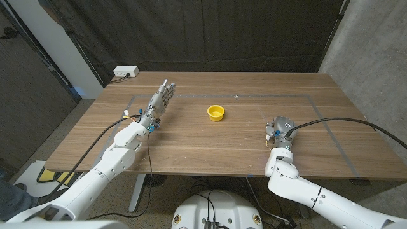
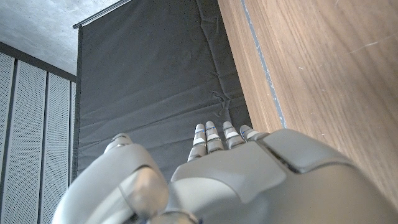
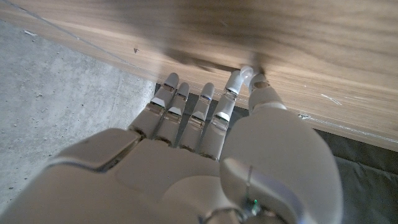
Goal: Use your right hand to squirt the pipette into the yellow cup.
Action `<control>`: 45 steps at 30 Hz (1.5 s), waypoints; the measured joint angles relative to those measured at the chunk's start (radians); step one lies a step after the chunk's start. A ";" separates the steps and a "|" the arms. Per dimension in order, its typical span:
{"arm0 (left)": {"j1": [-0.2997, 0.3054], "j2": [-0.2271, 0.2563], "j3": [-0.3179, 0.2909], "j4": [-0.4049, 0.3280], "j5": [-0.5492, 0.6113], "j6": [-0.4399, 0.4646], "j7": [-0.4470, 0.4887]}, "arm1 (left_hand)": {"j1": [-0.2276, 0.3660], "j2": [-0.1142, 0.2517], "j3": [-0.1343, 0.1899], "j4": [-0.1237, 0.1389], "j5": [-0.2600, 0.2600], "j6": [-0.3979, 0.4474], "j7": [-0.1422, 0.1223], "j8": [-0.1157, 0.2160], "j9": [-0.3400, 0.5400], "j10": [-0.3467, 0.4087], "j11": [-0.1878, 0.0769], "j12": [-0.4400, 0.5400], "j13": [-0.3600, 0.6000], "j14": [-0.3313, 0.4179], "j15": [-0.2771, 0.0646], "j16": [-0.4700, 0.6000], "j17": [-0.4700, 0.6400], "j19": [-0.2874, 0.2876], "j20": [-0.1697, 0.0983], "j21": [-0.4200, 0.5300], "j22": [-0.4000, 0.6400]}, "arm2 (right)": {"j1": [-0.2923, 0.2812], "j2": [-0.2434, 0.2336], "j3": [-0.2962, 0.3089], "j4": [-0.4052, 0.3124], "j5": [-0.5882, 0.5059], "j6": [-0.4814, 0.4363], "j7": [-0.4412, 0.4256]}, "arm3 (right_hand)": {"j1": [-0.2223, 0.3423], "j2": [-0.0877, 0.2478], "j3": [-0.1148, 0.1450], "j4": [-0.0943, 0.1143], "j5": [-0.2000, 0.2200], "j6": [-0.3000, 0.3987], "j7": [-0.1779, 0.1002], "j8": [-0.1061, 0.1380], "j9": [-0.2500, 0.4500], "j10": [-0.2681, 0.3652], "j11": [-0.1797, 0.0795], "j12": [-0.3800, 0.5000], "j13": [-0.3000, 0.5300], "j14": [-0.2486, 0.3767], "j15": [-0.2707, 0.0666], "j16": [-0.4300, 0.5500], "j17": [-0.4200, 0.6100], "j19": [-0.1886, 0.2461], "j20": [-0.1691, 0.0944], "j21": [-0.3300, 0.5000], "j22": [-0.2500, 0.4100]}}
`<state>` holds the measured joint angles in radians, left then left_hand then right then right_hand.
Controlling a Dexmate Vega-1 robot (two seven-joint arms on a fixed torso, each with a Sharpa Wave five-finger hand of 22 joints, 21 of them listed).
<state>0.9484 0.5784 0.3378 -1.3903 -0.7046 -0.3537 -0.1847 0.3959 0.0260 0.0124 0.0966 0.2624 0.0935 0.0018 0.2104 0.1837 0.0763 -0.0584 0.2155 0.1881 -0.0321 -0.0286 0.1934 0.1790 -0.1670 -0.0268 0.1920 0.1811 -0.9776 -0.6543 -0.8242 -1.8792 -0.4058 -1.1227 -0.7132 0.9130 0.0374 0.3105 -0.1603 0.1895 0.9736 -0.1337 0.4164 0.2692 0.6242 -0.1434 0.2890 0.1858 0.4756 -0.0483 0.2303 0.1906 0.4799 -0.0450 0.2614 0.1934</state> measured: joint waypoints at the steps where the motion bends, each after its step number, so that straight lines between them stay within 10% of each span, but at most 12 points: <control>1: 0.000 0.000 0.000 0.000 0.000 0.000 0.000 | -0.001 0.001 0.000 0.000 0.000 0.002 0.002 0.000 0.000 0.000 0.000 0.000 0.000 0.000 0.000 0.000 0.000 0.000 0.000 0.000 0.002 | 0.000 0.000 0.000 0.000 0.000 0.002 -0.002 | 0.000 0.000 0.000 0.000 0.000 0.000 0.000 0.000 0.000 0.000 0.000 0.000 0.000 0.000 0.000 0.000 0.000 0.000 0.000 0.000 0.000; 28: -0.002 0.002 0.003 -0.009 0.004 0.018 0.014 | 0.003 0.005 -0.004 0.004 -0.004 0.005 -0.002 0.000 0.000 0.000 0.000 0.000 0.000 0.000 0.000 0.000 0.000 -0.005 0.006 0.000 0.003 | -0.027 -0.015 0.049 -0.056 -0.038 0.040 -0.046 | 0.009 -0.001 0.000 0.000 0.000 0.009 -0.002 0.000 -0.005 0.009 -0.002 0.000 0.000 0.012 0.002 -0.007 0.000 0.000 0.000 0.005 0.000; 45: 0.018 0.023 -0.002 -0.064 0.015 0.032 0.047 | -0.006 0.014 -0.004 0.004 -0.004 0.005 -0.002 -0.004 0.000 0.000 0.000 -0.006 0.000 0.000 0.000 0.000 0.000 -0.005 0.006 0.000 0.003 | -0.071 -0.117 0.082 -0.197 -0.127 0.094 -0.031 | 0.013 0.003 -0.005 0.005 0.000 0.003 -0.004 0.000 -0.005 0.009 -0.001 -0.004 0.000 0.012 0.002 -0.012 0.000 0.000 0.000 0.005 0.000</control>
<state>0.9667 0.6011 0.3363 -1.4539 -0.6895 -0.3221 -0.1378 0.3895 0.0399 0.0086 0.1007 0.2588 0.0984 0.0001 0.2065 0.1837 0.0762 -0.0583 0.2094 0.1881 -0.0324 -0.0285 0.1934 0.1790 -0.1721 -0.0212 0.1921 0.1842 -1.0485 -0.7710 -0.7420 -2.0760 -0.5330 -1.0287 -0.7447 0.9262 0.0401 0.3060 -0.1557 0.1895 0.9763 -0.1376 0.4163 0.2642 0.6328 -0.1449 0.2846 0.1861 0.4880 -0.0464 0.2180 0.1908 0.4799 -0.0447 0.2664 0.1932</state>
